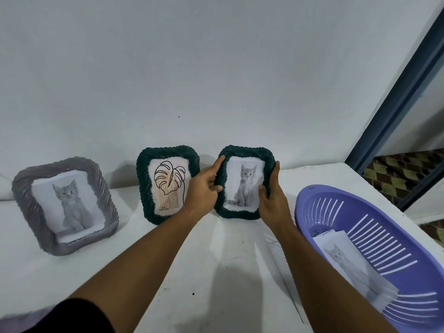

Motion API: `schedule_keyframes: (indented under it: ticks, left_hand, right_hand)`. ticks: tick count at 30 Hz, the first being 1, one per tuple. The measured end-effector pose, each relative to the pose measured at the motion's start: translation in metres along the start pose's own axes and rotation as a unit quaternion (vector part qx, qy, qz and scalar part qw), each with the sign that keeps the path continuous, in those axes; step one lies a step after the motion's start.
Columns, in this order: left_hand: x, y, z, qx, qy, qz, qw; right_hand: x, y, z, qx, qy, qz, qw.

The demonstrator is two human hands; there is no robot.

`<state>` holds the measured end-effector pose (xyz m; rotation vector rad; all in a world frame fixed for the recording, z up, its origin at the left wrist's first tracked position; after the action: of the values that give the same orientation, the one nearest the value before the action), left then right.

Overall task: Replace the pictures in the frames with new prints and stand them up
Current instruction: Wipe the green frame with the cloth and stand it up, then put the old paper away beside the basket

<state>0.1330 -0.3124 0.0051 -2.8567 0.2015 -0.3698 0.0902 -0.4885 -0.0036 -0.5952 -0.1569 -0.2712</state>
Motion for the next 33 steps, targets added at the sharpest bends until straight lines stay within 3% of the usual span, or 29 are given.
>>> schedule_keyframes:
  ticks: [14, 17, 20, 24, 28, 33]
  left_hand:
    - [-0.013, 0.006, -0.007, 0.143, 0.010, 0.033, 0.989]
    - [-0.024, 0.001, -0.021, 0.200, 0.035, -0.023, 0.979]
    - [-0.049, 0.006, -0.037, 0.186, 0.040, -0.044, 0.981]
    - [-0.089, 0.038, -0.032, 0.232, -0.022, 0.078, 0.969]
    - [-0.120, 0.080, -0.017, 0.327, -0.091, 0.205, 0.918]
    - [-0.125, 0.118, -0.013, 0.435, -0.107, 0.228, 0.864]
  right_hand:
    - [-0.004, -0.003, -0.002, -0.042, 0.057, 0.027, 0.997]
    - [-0.004, -0.012, 0.002, -0.077, 0.077, 0.048, 0.993]
    - [-0.011, -0.033, 0.012, -0.087, 0.067, 0.035, 0.993]
    - [-0.030, -0.071, 0.017, 0.030, 0.064, 0.006, 0.998]
    - [-0.051, -0.105, 0.000, -0.118, 0.059, 0.048, 0.990]
    - [-0.072, -0.115, -0.018, -0.090, 0.084, 0.124, 0.985]
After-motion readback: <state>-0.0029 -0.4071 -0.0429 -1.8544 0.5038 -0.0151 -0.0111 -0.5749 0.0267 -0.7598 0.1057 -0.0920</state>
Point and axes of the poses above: each hand's wrist, its own x-axis towards the middle knuckle, its own y-axis out of the palm, z = x × y, the point moved 3 cm from there along x, towards the middle knuckle, and after that the axes turned 2 degrees about z, right-handed, at the moved point
